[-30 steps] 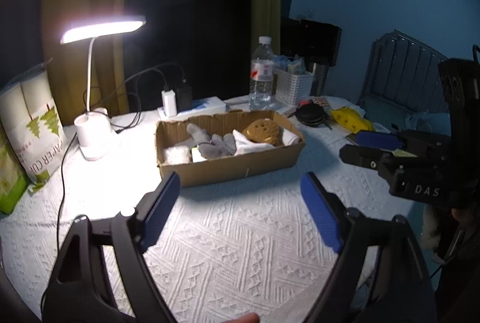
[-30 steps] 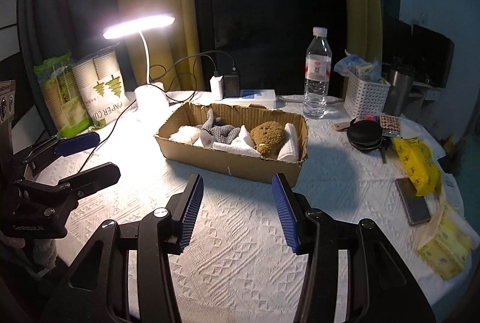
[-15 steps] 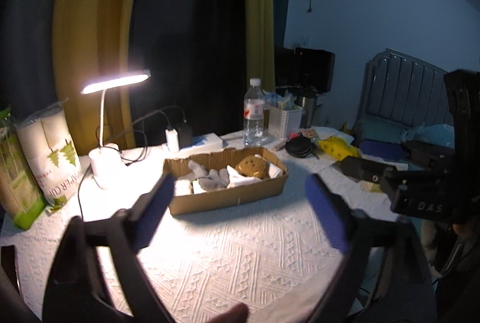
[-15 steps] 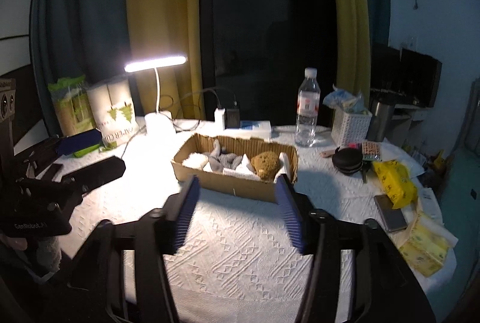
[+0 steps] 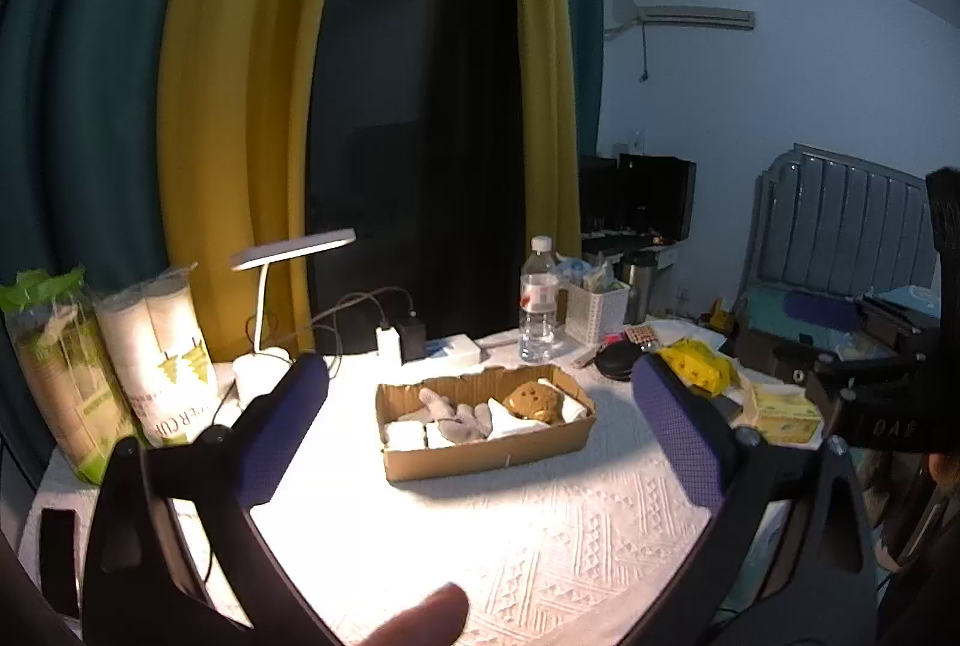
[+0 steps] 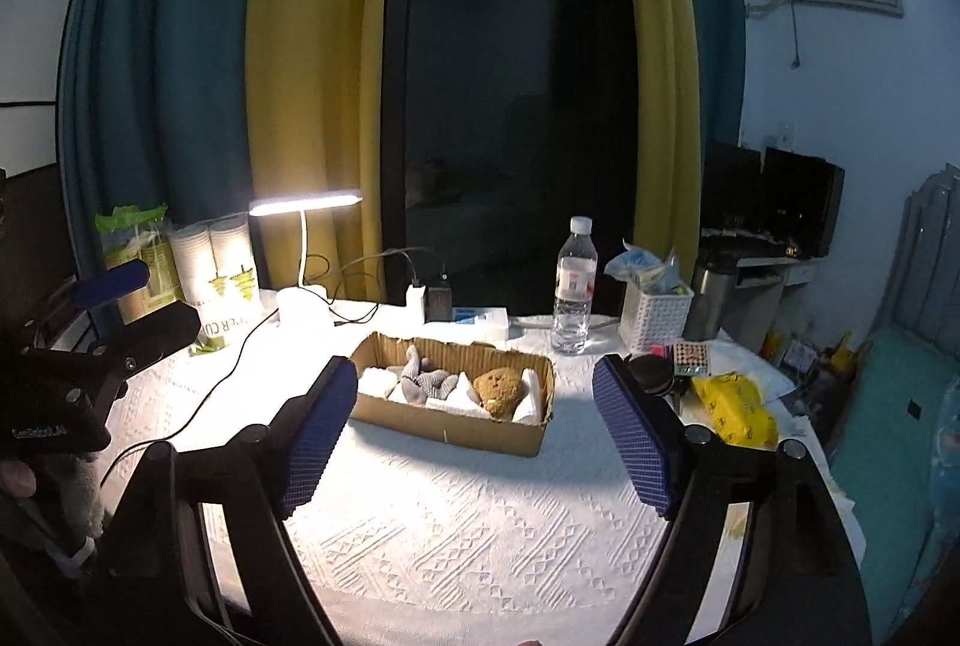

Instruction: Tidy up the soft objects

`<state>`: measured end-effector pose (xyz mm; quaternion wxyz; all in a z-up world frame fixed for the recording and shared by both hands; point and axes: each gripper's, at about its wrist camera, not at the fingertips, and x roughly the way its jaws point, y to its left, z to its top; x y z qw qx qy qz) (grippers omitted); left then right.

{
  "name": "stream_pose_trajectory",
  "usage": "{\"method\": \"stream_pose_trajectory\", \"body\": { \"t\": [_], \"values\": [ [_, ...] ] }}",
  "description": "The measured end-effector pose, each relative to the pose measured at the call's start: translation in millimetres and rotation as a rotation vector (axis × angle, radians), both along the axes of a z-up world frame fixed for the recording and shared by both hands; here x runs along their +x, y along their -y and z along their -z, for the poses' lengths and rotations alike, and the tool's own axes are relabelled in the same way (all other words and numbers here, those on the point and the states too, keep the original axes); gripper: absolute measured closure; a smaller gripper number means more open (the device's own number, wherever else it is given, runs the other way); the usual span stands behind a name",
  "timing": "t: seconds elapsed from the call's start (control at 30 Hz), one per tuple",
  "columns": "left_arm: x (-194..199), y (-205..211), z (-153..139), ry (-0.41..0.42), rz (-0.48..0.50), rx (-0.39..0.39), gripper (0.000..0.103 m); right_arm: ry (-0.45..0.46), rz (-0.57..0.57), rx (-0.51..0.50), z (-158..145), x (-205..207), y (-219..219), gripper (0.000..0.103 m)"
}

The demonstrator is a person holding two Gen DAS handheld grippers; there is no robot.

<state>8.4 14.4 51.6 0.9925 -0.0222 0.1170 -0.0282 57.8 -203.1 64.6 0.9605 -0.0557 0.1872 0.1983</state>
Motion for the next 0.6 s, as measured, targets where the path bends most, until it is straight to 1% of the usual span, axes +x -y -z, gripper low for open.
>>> {"method": "stream_pose_trajectory", "body": {
  "t": [0.27, 0.6],
  "values": [
    [-6, -2, -11, 0.019, -0.006, 0.001, 0.001, 0.037, 0.004, 0.007, -14, -7, 2, 0.019],
    [-8, 1, -13, 0.025, -0.015, 0.009, 0.001, 0.056, 0.013, 0.003, -18, -8, 6, 0.019]
  ]
}}
